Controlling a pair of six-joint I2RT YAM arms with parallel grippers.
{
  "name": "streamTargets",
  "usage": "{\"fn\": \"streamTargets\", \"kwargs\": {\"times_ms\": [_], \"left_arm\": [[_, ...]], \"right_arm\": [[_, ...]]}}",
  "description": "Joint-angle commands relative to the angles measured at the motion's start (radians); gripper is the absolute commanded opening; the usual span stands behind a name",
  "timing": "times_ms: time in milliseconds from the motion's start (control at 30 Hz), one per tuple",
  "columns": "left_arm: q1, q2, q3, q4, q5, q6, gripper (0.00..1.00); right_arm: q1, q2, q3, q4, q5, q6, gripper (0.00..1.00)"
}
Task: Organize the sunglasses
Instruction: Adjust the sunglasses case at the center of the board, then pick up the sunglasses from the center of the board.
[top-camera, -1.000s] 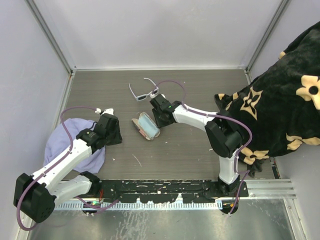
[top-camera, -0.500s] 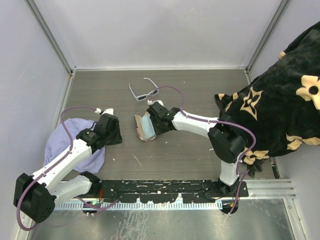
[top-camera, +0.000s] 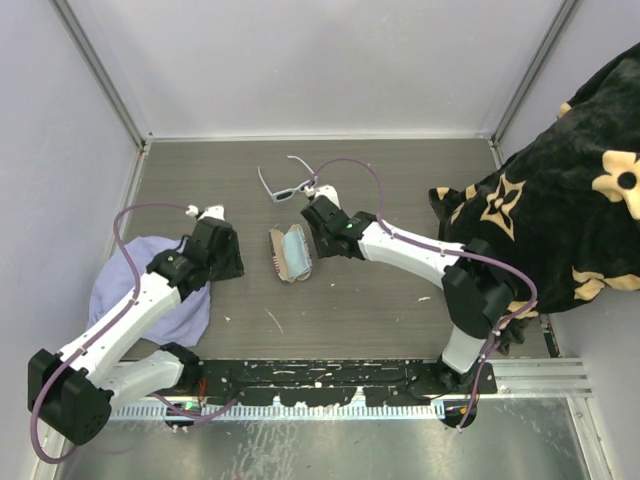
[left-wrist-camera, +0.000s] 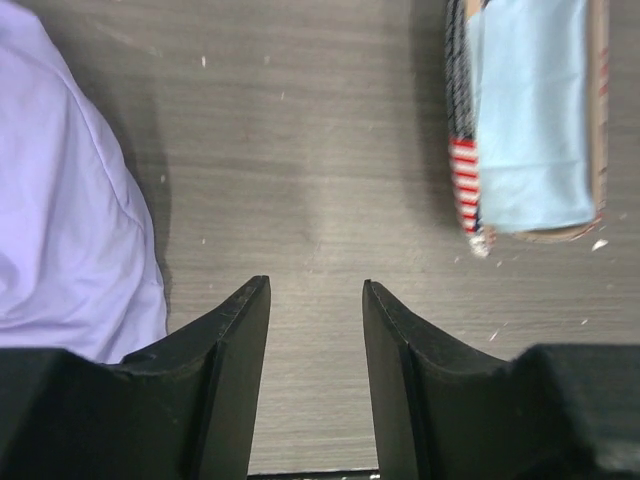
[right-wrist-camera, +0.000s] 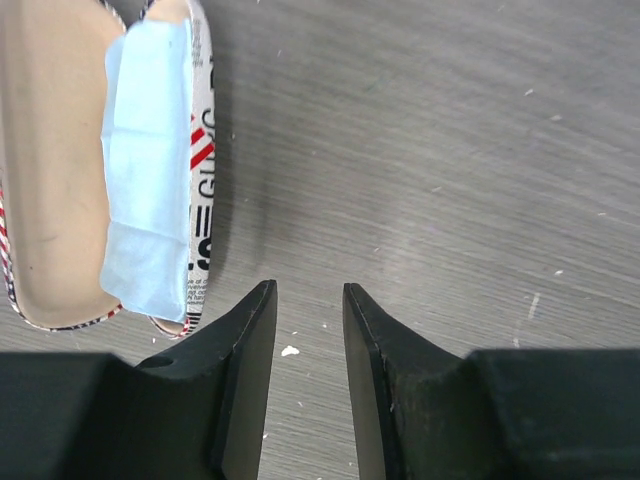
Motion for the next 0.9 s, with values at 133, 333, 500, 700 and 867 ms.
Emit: {"fn": "streamTargets", "kwargs": {"times_ms": [133, 333, 500, 700, 867], "left_arm": [[0.060, 0.188, 0.300, 0.056, -0.023, 0.064, 0.49], [0.148, 0.526, 0.575, 0.125, 0.032, 0.055, 0.47], [0.203, 0.875, 0.862, 0.114, 0.083, 0.074, 0.42], [0.225, 1.166, 1.198, 0.040, 0.091, 0.175, 0.50], [0.255, 1.316, 1.372, -0.021, 0.124, 0.181, 0.51]], "right_arm": [[-0.078, -0.133, 0.008, 0.081, 0.078, -0.024, 0.40], [-0.089, -0.219, -0.088, 0.108, 0.036, 0.000, 0.40], [-0.091, -0.329, -0.215, 0.117, 0.021, 0.028, 0.40], [-0.091, -0.433, -0.312, 0.117, 0.013, 0.038, 0.40], [-0.100, -0.469, -0.345, 0.117, 0.012, 0.038, 0.41]]}}
